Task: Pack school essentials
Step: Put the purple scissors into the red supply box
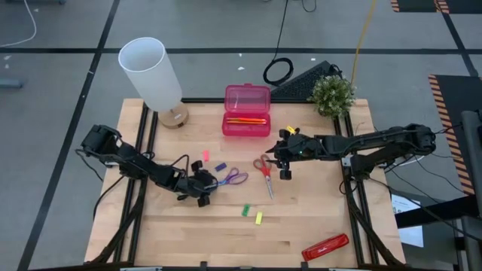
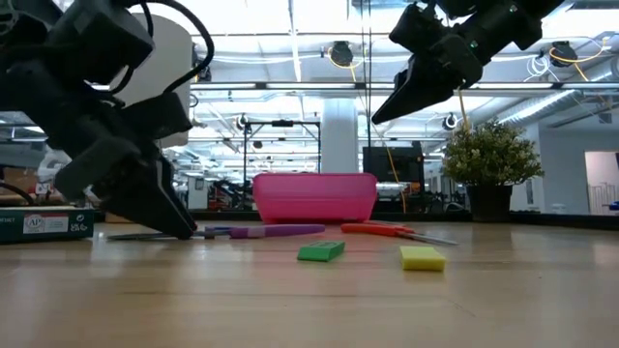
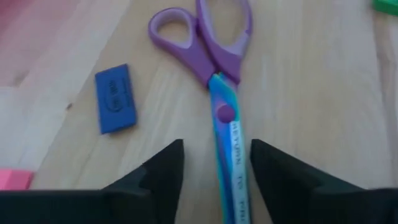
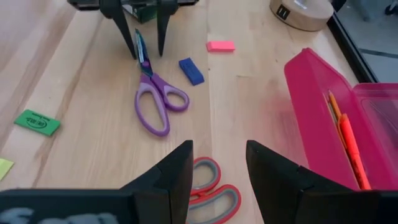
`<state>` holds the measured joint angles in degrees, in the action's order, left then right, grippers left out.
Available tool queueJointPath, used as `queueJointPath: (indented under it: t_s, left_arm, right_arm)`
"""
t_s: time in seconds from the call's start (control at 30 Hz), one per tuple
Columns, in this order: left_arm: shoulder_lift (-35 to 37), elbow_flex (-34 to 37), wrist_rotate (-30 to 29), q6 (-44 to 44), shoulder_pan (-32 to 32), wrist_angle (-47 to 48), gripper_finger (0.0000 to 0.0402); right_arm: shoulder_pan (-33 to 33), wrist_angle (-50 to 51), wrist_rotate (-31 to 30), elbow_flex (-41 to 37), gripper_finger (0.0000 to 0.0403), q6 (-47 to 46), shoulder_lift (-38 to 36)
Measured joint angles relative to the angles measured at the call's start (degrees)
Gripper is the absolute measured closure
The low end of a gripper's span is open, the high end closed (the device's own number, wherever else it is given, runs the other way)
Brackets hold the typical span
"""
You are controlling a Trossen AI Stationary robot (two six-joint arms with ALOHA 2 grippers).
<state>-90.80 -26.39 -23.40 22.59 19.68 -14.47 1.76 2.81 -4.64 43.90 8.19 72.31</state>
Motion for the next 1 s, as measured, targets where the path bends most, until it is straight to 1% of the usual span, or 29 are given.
queueJointPath:
  t_s: [0.23, 0.47, 0.6, 0.73, 0.83, 1.0]
  left_arm:
    - [-2.81, -0.15, -0.12, -1.18, 0.33, -3.01, 0.0287]
    - [-5.08, -0.24, -0.42, -1.10, 0.33, -3.27, 0.0338]
    - [-5.39, -0.21, -0.89, -1.06, 0.33, -3.94, 0.0342]
    - [-5.54, -0.04, -1.68, -1.77, 0.33, -6.45, 0.0329]
    - [-5.61, -0.02, -2.08, -2.63, 0.33, -8.00, 0.0326]
    - [-4.69, 0.01, -2.04, -3.09, 0.26, -8.47, 0.0336]
  right_arm:
    - [0.00, -1.04, 0.11, 0.00, 0.0259, 0.00, 0.00]
    - [0.00, -1.28, 0.15, 0.00, 0.0259, 0.22, 0.00]
    - [0.00, -1.27, 0.15, 0.00, 0.0259, 0.22, 0.00]
    - [0.00, -1.27, 0.15, 0.00, 0.0259, 0.22, 0.00]
    - [0.00, -1.20, 0.17, 0.00, 0.0259, 0.22, 0.00]
    - [0.00, -1.05, 0.17, 0.00, 0.0259, 0.22, 0.00]
